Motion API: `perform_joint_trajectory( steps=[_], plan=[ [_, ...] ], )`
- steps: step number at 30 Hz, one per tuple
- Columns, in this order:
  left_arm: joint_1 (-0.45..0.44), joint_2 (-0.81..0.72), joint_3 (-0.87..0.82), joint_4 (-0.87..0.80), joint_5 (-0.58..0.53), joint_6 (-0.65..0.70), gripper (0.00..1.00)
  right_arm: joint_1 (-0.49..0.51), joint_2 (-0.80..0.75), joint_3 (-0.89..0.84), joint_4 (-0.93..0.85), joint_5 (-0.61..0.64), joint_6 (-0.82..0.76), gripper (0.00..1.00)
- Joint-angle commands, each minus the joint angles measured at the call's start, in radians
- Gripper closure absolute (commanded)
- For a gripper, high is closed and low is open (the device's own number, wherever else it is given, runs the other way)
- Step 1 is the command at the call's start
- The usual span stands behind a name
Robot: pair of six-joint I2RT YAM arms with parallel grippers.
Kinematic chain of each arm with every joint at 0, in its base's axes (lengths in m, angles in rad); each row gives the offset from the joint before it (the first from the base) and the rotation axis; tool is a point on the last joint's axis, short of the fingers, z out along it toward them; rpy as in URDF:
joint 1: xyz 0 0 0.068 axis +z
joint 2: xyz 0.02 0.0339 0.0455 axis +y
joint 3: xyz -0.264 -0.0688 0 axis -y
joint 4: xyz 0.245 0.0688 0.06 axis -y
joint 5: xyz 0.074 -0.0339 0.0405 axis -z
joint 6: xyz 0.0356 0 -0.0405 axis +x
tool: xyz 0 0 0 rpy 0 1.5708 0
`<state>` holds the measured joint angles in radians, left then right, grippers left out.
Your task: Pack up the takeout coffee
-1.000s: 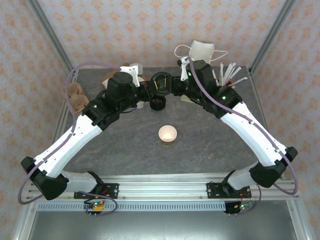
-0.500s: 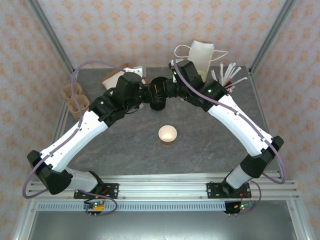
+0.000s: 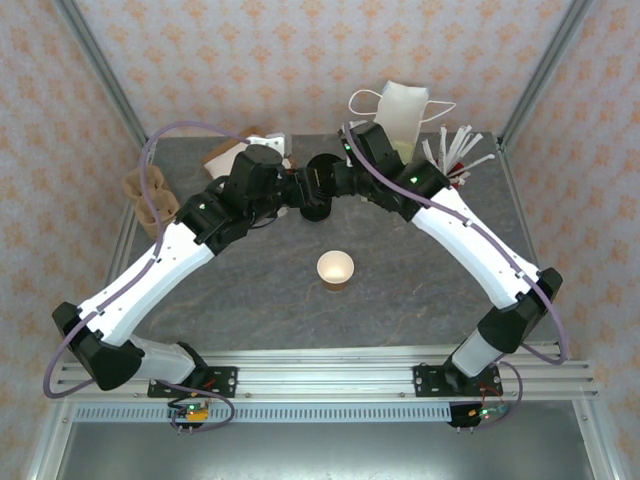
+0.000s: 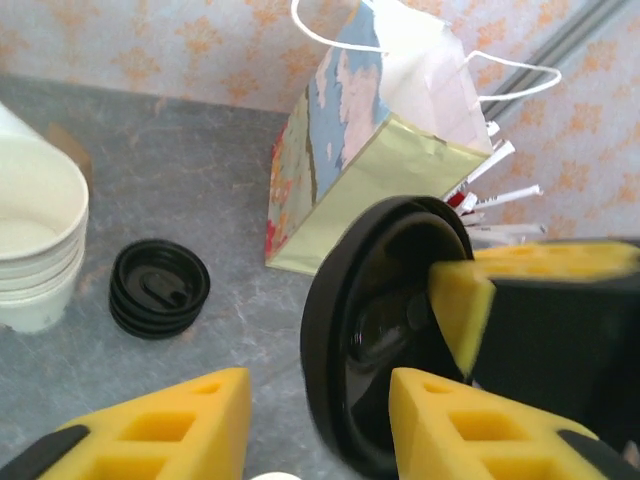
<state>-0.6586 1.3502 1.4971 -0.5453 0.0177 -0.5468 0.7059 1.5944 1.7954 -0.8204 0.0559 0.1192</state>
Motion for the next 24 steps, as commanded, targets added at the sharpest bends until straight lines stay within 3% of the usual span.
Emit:
perform_joint_trajectory(
  steps=[1,4,6,8,10,13,16,20,24],
  plan=[
    [-0.006,-0.069,0.003,0.025,-0.007,0.042,0.47,-0.094,-0.041,-0.069,0.027,-0.07,0.029,0.91],
    [0.01,-0.115,-0.035,0.083,0.057,0.066,0.41,-0.204,-0.089,-0.14,0.102,-0.285,0.101,0.91],
    [0.05,-0.143,-0.074,0.148,0.162,0.046,0.36,-0.292,-0.125,-0.202,0.198,-0.491,0.199,0.91],
    [0.126,-0.156,-0.133,0.262,0.319,-0.073,0.35,-0.343,-0.169,-0.296,0.384,-0.671,0.351,0.91],
    [0.201,-0.155,-0.208,0.45,0.471,-0.242,0.35,-0.343,-0.216,-0.389,0.603,-0.75,0.516,0.9],
    [0.218,-0.139,-0.249,0.644,0.541,-0.419,0.32,-0.336,-0.262,-0.496,0.881,-0.782,0.744,0.9],
    [0.218,-0.118,-0.273,0.798,0.535,-0.579,0.27,-0.314,-0.292,-0.571,1.054,-0.748,0.88,0.91],
    [0.213,-0.057,-0.279,0.994,0.545,-0.749,0.23,-0.274,-0.286,-0.612,1.2,-0.732,0.977,0.9],
    [0.196,0.001,-0.241,1.067,0.564,-0.801,0.2,-0.247,-0.252,-0.622,1.289,-0.754,1.038,0.9]
  ],
)
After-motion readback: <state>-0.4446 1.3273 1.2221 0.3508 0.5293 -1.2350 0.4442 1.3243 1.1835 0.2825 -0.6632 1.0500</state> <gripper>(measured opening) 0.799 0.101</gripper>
